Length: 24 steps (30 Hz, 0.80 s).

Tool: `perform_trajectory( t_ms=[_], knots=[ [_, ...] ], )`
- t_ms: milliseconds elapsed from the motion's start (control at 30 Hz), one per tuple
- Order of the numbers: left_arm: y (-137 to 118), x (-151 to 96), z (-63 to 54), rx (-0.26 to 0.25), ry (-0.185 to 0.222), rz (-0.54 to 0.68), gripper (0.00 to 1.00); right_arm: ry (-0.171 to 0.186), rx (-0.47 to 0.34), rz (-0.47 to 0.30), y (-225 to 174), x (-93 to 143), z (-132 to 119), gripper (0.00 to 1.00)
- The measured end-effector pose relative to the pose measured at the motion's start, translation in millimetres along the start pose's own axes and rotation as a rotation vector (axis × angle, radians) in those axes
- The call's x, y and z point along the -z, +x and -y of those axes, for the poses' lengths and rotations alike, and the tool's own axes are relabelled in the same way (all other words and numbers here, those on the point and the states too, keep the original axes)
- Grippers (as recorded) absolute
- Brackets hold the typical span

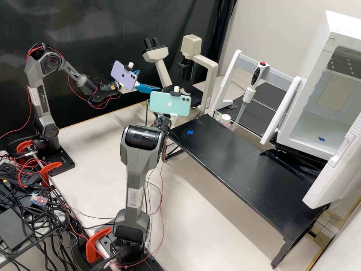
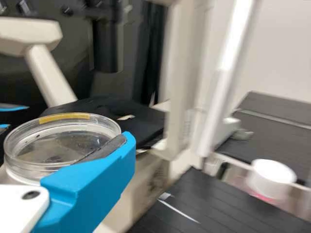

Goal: Move the petri dish to the bench

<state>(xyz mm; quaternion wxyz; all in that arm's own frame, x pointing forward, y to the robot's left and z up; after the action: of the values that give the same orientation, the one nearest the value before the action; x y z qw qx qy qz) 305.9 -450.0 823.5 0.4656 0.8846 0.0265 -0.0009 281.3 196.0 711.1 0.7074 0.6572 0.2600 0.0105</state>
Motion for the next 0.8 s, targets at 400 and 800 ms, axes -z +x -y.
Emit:
perform_trajectory(
  t_ms=[400,800],
  knots=[
    [0,0,0.0,0.000,0.000,0.000,1.00,0.010,-0.035,0.108,-63,-55,12,0.00],
    [0,0,0.0,0.000,0.000,0.000,1.00,0.008,-0.066,0.100,-87,-67,19,0.00]
  ],
)
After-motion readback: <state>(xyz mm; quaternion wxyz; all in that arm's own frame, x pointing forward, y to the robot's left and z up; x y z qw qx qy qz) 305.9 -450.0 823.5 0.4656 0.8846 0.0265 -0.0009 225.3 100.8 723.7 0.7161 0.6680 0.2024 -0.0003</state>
